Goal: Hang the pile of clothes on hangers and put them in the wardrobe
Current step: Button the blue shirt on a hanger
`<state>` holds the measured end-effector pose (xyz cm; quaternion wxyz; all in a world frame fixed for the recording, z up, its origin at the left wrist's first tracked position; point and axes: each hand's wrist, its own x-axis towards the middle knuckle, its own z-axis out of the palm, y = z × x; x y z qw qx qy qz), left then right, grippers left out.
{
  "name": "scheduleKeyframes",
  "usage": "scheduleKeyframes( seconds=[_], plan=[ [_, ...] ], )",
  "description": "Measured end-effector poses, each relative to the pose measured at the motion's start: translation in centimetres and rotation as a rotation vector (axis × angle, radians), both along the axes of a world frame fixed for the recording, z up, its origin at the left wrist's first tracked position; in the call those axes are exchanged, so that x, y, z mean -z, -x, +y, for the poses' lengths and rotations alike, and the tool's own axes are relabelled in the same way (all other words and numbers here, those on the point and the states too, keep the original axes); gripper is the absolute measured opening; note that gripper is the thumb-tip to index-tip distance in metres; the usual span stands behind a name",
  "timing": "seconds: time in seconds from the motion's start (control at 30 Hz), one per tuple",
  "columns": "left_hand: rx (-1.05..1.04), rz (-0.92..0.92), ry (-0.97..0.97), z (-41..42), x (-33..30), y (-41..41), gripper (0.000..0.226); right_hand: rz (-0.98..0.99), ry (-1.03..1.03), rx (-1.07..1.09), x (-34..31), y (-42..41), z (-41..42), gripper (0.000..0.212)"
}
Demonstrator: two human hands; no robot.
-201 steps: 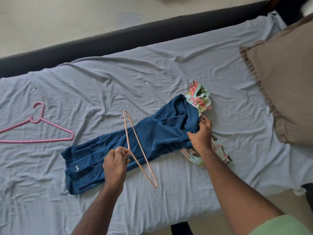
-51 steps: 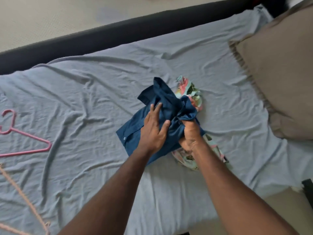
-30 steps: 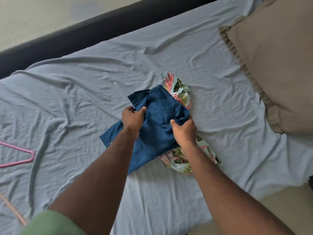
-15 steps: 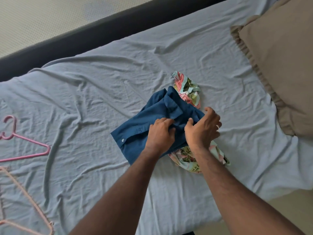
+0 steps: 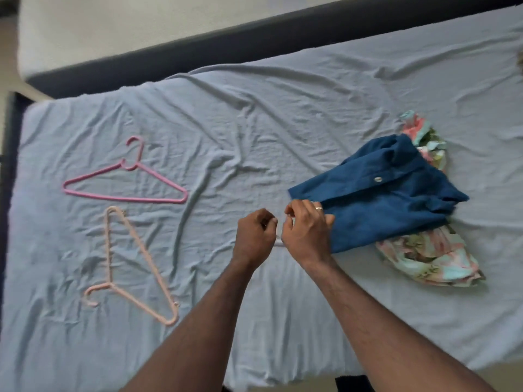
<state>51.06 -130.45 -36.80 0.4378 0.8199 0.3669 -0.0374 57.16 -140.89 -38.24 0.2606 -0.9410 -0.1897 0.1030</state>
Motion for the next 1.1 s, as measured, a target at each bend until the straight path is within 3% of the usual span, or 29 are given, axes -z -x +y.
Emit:
scheduleKeyframes(
  seconds=[0.33, 0.47, 0.6, 0.73, 0.93, 1.1],
  plan=[
    [-0.478, 0.324, -0.031, 19.3, 0.1, 28.8, 0.006, 0.372, 0.087, -0.425, 1.7, 20.6, 17.8, 0.021],
    [-0.813, 0.426, 0.109, 24.4, 2.4, 37.5, 0.049, 0.536, 0.227, -0.455, 3.0, 25.2, 22.7, 0.034],
    [-1.029, 0.384, 0.384, 26.6, 4.2, 40.0, 0.071, 0.564, 0.322, -0.381, 5.0, 27.0, 24.6, 0.032],
    [-1.133, 0.299, 0.543, 27.5, 6.8, 39.6, 0.06, 0.508, 0.358, -0.398, 6.6, 27.3, 25.3, 0.027],
    [-1.199, 0.181, 0.463, 27.5, 8.3, 37.8, 0.028, 0.477, 0.341, -0.398, 7.7, 26.6, 25.4, 0.021],
    [-1.078, 0.021, 0.347, 25.3, 4.2, 34.3, 0.04, 0.54, 0.152, -0.266, 6.5, 25.3, 22.7, 0.012]
  ],
)
